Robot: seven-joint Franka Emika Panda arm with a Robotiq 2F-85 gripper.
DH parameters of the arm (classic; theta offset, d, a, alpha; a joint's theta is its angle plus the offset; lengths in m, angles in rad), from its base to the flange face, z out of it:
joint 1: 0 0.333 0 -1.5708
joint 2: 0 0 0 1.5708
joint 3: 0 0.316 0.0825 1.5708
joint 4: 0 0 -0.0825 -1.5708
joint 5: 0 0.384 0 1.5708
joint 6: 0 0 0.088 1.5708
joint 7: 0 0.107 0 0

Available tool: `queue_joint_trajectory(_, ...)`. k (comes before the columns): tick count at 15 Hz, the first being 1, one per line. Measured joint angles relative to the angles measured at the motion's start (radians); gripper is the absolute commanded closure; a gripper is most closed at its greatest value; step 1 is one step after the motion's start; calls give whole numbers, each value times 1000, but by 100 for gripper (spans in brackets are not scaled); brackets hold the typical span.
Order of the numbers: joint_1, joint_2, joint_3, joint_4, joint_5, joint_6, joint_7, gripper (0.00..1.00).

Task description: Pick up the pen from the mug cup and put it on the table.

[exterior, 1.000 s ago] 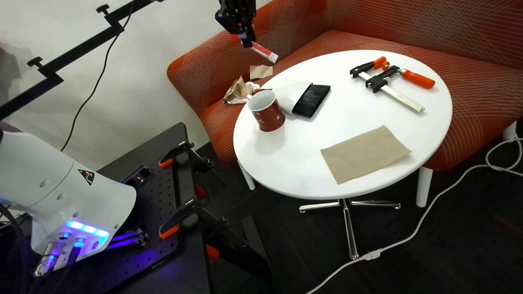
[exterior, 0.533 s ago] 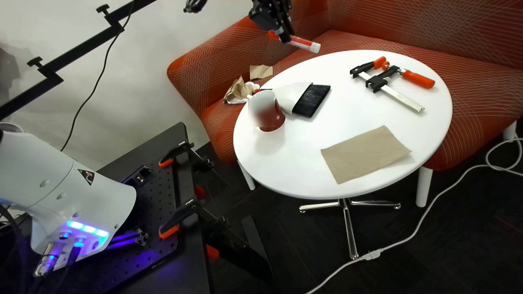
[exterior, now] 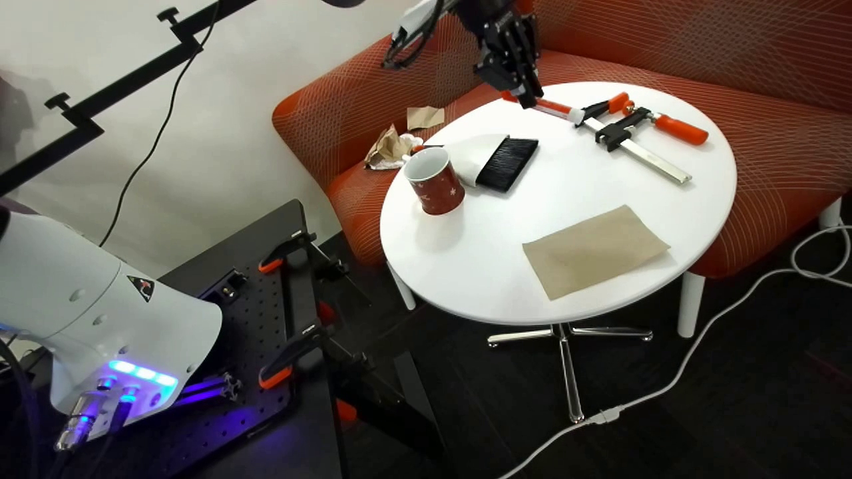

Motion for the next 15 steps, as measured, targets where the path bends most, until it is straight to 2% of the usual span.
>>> queue_joint_trajectory(8,60,219,-39,149,18,8,35,95)
queue_joint_trajectory(15,66,333,-51,225,85,21,33,95)
